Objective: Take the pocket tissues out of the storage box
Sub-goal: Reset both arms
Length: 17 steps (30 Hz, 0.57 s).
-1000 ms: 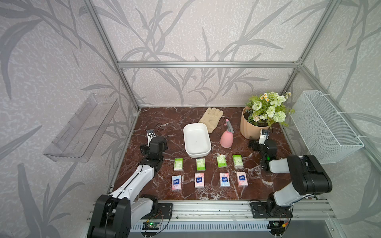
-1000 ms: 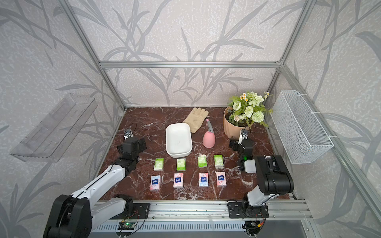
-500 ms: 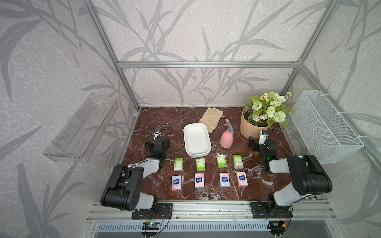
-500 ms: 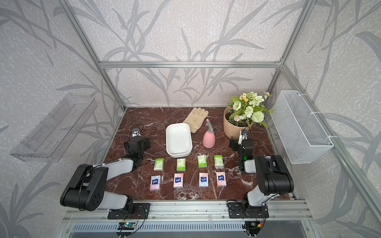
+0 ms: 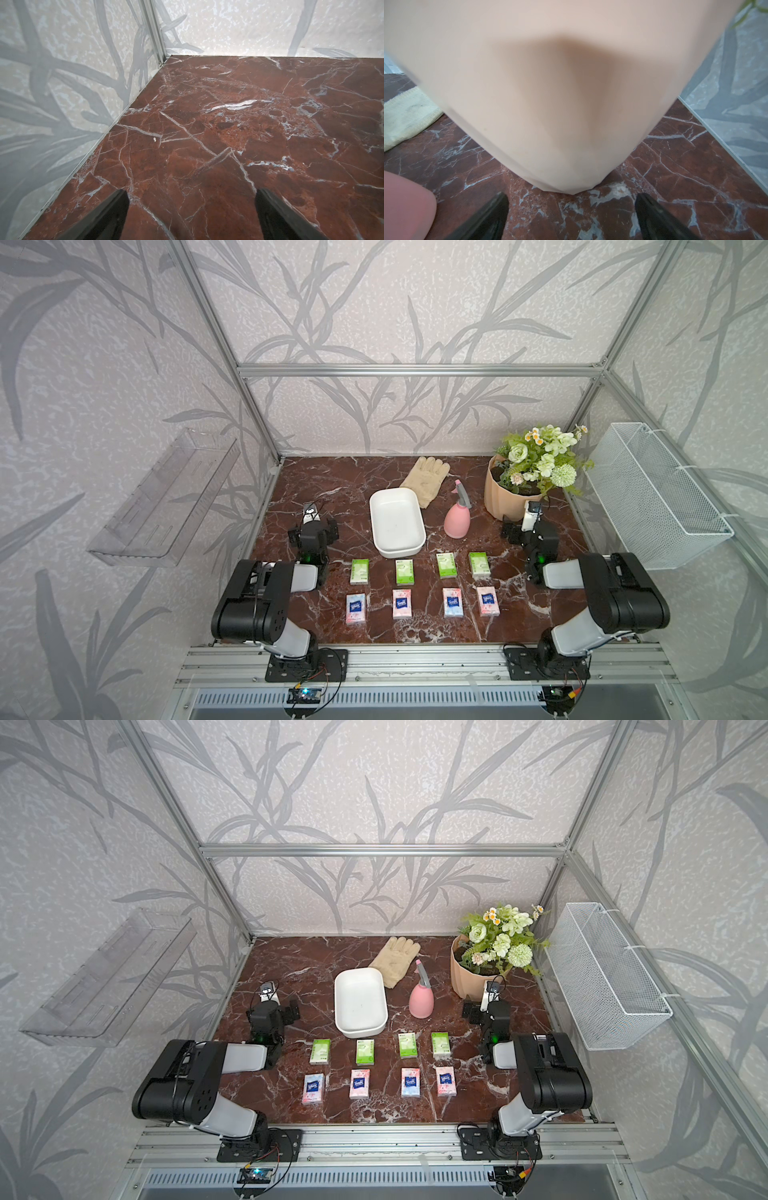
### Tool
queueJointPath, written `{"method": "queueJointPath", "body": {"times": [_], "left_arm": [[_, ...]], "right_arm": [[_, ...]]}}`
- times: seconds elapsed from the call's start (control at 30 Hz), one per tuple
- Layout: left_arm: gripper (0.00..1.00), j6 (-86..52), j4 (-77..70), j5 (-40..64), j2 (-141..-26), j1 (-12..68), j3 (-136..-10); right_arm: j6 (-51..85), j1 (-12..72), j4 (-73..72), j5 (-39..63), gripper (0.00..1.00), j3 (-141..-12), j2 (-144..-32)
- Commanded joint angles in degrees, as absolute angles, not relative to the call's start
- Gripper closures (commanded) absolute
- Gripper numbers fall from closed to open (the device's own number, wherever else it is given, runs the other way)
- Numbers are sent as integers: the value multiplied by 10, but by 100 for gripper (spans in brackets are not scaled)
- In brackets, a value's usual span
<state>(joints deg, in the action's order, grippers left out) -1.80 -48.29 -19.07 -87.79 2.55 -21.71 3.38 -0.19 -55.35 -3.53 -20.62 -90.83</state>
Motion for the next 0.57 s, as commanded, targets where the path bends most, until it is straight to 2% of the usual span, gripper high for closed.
{"method": "queueJointPath", "body": {"times": [0.0, 0.53], "left_arm": [[0, -23, -488, -183, -873, 23, -226], [0, -24, -482, -182, -872, 23, -227]], "right_arm": [[37, -4, -557, -31, 1, -212, -905], [37, -4, -559, -32, 1, -211, -905]]}}
